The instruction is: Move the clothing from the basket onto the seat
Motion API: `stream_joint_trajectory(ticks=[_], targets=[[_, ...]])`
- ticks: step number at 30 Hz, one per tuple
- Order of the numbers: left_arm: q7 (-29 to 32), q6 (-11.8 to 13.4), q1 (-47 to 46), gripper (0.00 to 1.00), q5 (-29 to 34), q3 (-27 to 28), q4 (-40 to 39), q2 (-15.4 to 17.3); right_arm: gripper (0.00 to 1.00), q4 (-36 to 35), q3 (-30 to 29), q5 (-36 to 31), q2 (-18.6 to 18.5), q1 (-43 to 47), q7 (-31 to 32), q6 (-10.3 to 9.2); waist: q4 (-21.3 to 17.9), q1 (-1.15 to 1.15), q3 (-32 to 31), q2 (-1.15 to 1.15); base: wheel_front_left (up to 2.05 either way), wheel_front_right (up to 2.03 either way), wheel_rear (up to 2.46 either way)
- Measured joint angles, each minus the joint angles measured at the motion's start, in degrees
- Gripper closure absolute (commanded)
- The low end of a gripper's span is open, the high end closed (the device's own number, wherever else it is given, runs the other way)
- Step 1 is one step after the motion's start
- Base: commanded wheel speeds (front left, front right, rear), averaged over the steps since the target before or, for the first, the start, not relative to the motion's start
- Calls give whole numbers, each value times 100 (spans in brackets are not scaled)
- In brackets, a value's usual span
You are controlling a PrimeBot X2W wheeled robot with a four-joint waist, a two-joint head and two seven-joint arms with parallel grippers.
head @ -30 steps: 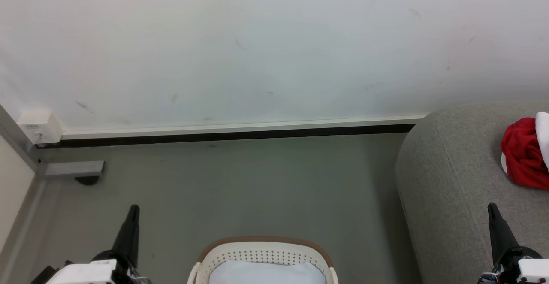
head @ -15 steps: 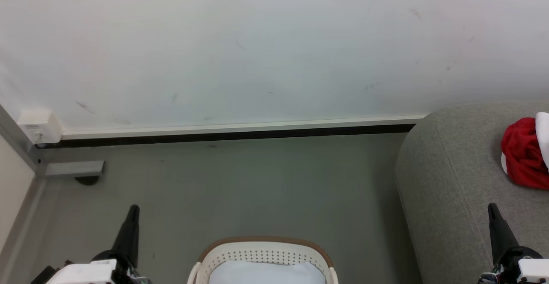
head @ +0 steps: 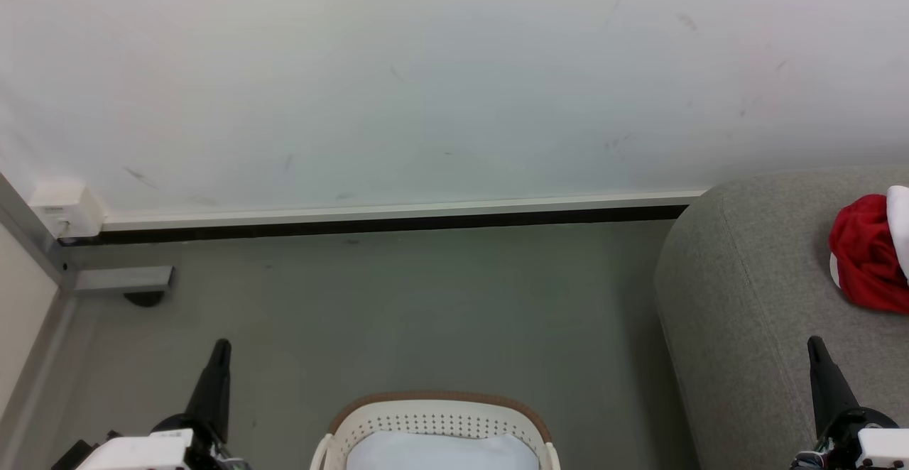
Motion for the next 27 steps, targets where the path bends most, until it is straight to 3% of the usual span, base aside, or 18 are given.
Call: stream_joint_trajectory(ticks=[27], targets=[[0,0,-1,100,0,0,0,0,100,1,-7,-5,7,-1,1,0,0,0,0,0,0,0,0]])
